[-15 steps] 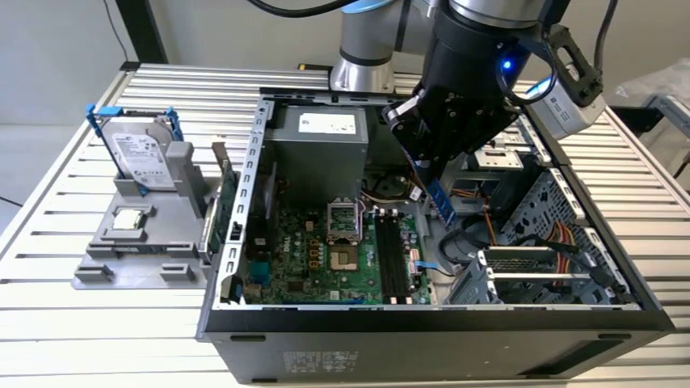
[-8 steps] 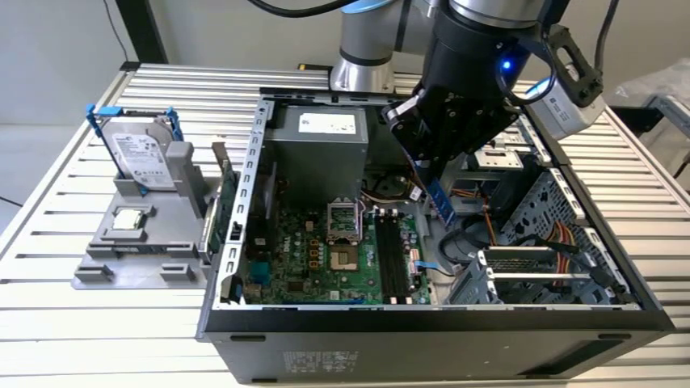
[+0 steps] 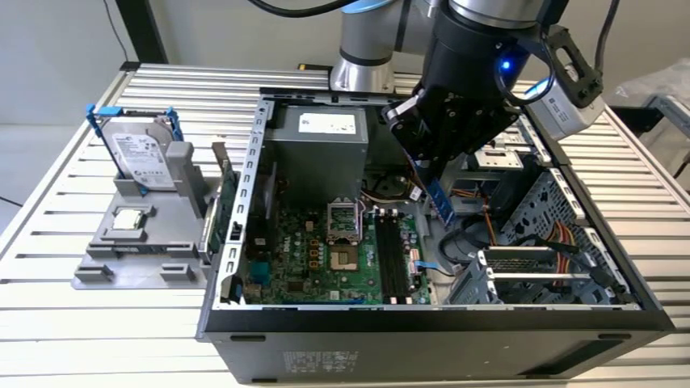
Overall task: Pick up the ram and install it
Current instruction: 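Insert the ram into the slot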
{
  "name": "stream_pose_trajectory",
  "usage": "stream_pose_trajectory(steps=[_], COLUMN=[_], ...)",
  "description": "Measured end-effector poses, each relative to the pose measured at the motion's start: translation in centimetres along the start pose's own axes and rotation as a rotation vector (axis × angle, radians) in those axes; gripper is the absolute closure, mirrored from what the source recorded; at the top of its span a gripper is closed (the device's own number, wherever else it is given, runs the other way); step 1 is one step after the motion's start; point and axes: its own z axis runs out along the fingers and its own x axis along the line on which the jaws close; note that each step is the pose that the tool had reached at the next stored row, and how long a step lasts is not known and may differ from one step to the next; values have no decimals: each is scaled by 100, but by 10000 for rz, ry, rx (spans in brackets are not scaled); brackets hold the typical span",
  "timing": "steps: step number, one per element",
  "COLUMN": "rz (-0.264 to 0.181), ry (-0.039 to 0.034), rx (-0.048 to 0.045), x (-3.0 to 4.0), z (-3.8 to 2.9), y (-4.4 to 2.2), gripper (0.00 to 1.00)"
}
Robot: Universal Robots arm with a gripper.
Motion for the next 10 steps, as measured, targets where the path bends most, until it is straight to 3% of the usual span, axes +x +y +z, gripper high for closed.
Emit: stream_pose_trajectory(steps=[10], rz=[52], ry=[0], rx=[1], x=[-1], z=[0], y=[1], gripper=[100])
